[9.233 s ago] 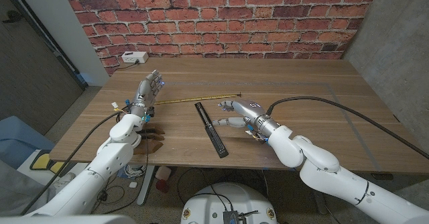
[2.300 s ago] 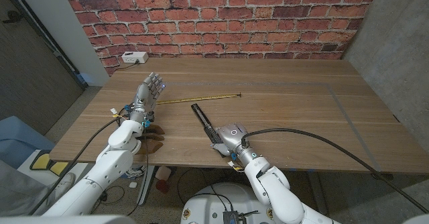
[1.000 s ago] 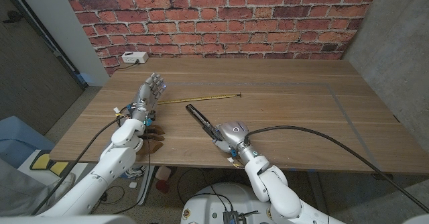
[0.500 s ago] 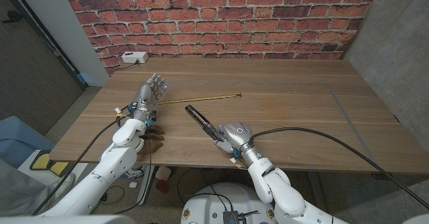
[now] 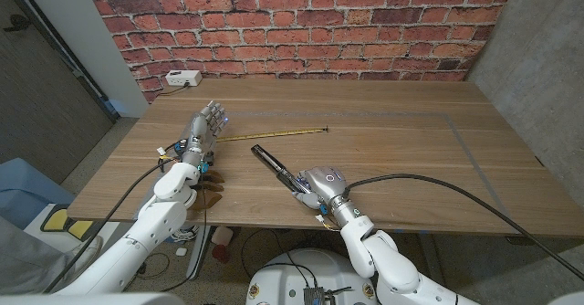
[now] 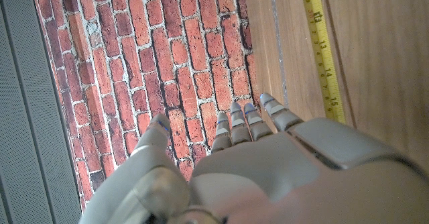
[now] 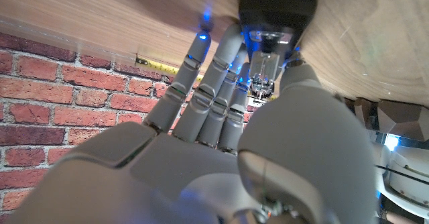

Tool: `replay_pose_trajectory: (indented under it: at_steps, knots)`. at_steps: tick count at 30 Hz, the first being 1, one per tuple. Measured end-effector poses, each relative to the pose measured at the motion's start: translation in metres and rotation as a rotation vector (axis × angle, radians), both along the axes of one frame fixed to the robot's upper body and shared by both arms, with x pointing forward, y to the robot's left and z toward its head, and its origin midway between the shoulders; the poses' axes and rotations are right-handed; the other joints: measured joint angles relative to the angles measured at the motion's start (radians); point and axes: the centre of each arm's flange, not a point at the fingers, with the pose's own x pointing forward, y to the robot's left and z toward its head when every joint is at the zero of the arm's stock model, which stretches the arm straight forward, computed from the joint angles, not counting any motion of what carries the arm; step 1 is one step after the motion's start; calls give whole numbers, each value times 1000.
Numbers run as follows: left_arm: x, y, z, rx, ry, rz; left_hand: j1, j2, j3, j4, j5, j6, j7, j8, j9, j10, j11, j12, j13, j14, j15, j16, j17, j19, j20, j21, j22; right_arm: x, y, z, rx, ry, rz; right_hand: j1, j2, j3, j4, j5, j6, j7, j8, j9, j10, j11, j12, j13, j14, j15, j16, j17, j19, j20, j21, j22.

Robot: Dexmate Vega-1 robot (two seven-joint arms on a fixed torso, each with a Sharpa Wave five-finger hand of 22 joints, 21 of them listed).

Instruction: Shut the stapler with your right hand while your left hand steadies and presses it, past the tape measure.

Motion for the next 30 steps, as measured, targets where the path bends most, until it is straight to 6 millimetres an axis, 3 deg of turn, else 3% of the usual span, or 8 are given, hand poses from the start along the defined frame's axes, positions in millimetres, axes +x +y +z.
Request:
replay_pose_trajectory:
  at_steps: [14,20,22,30]
  knots:
    - [0,-1,1,-2,-2,-9,0,0,0,0,0,4,-4,0,2,0,0,0,0,0,0,0,0,0,0,1,0,-3,-7,9,36,-5,4,0,0,4,4,-7,4,-4,0,13,5,5,10,1,0,0,-7,14,-12,2,16,5]
    - [0,-1,1,-3,-4,-10,0,0,0,0,0,4,-4,0,2,0,0,0,0,0,0,0,0,0,0,1,0,-4,-9,14,46,-21,6,0,0,5,5,-7,9,-8,2,12,5,5,12,62,0,0,-13,19,-18,7,21,5]
    - [0,-1,2,-3,-4,-11,0,0,0,0,0,4,-4,0,2,0,0,0,0,0,0,0,0,0,0,1,0,-4,-10,15,47,-24,6,0,0,21,-4,-7,9,-8,0,11,6,5,12,63,0,0,-13,21,-20,5,25,5]
    - [0,-1,3,-2,-5,-12,0,0,-4,-4,0,4,-4,0,2,0,0,0,0,0,0,0,0,0,0,1,0,-7,-10,21,48,-41,14,0,0,21,-4,-8,9,-9,0,11,6,5,12,62,0,0,-14,28,-27,6,36,5]
